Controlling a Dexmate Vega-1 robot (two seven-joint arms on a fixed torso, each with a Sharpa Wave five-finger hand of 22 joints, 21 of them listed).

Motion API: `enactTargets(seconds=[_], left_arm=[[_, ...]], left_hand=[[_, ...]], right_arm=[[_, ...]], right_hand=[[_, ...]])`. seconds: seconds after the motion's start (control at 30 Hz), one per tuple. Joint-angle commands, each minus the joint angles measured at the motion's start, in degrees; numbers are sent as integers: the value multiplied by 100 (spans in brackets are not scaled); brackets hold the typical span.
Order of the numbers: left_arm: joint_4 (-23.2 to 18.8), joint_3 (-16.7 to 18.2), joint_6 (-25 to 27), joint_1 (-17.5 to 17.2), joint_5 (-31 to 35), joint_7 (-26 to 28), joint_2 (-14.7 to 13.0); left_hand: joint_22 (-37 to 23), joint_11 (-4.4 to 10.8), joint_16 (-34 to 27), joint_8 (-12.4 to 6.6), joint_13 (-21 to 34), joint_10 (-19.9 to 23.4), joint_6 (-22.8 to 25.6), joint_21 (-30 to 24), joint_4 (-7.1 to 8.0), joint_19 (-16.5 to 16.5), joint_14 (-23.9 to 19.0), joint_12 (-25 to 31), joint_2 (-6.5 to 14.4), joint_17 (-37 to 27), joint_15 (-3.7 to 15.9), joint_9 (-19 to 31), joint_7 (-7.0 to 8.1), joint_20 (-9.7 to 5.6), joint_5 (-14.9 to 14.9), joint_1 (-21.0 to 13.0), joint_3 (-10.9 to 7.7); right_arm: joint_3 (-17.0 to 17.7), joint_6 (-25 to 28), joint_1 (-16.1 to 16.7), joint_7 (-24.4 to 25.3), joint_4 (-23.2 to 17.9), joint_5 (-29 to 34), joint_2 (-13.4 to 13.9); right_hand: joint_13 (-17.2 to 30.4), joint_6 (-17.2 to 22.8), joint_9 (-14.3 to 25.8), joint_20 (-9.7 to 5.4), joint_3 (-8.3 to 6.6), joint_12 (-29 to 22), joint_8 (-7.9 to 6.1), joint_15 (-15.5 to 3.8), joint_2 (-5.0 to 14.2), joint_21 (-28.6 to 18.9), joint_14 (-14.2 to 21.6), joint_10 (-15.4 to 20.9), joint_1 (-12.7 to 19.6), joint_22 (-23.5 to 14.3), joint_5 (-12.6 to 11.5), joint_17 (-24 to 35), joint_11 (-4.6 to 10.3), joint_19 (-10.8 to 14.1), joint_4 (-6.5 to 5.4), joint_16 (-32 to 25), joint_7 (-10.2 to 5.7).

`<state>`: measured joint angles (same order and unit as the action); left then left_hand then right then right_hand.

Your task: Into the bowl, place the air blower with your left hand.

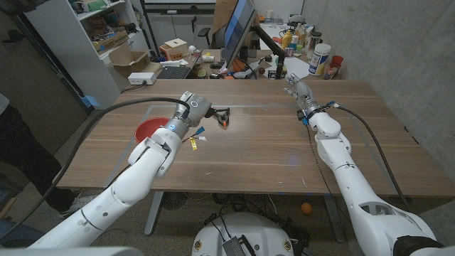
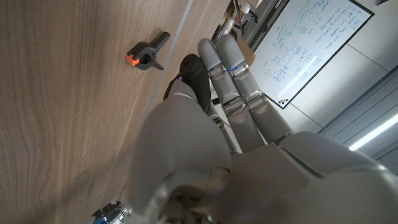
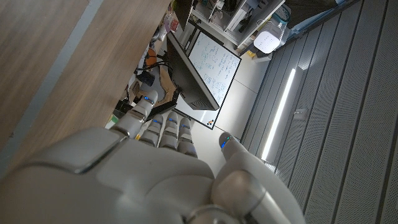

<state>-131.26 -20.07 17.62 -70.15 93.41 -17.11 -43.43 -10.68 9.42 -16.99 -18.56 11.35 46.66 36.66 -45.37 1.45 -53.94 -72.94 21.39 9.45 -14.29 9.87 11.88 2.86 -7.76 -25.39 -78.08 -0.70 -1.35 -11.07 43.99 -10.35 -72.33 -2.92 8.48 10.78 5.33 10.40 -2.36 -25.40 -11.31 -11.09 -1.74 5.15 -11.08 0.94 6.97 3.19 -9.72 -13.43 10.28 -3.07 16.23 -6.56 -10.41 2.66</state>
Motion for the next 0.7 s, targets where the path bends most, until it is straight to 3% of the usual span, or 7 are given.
enactTargets(seconds=[0.03, 0.43, 0.7], left_arm=[[-96, 196, 543, -295, 202, -172, 217], [78, 306, 916, -296, 353, -422, 464], [206, 248, 1068, -107, 661, -916, 645]], left_hand=[[-4, 1, -42, 27, 11, 87, 412, -29, 226, -57, -388, 1, 39, -44, 343, 11, -431, -236, 17, -29, -228], [-3, -60, -67, 48, 16, 151, 487, -46, 245, -65, -413, -2, 39, -89, 342, 17, -493, -238, 50, -37, -253], [-1, -100, -68, 85, 19, 126, 473, -47, 249, -49, -399, -30, 24, -113, 343, 21, -499, -250, 72, -48, -266]], right_arm=[[-89, -105, -252, -48, 250, 23, -35], [-160, -176, -390, -97, 459, 16, -64], [-121, -156, -322, -104, 350, -11, -32]], right_hand=[[10, 35, 20, -148, -40, -11, -15, -28, 145, -47, 18, 44, 24, -28, -51, 9, 10, 43, -1, -36, -2], [11, 35, 20, -149, -44, -8, -10, -31, 147, -44, 19, 47, 23, -28, -54, 11, 16, 43, -1, -35, 2], [11, 34, 20, -150, -47, -8, -7, -31, 149, -42, 18, 51, 22, -28, -56, 12, 7, 41, -2, -33, -4]])
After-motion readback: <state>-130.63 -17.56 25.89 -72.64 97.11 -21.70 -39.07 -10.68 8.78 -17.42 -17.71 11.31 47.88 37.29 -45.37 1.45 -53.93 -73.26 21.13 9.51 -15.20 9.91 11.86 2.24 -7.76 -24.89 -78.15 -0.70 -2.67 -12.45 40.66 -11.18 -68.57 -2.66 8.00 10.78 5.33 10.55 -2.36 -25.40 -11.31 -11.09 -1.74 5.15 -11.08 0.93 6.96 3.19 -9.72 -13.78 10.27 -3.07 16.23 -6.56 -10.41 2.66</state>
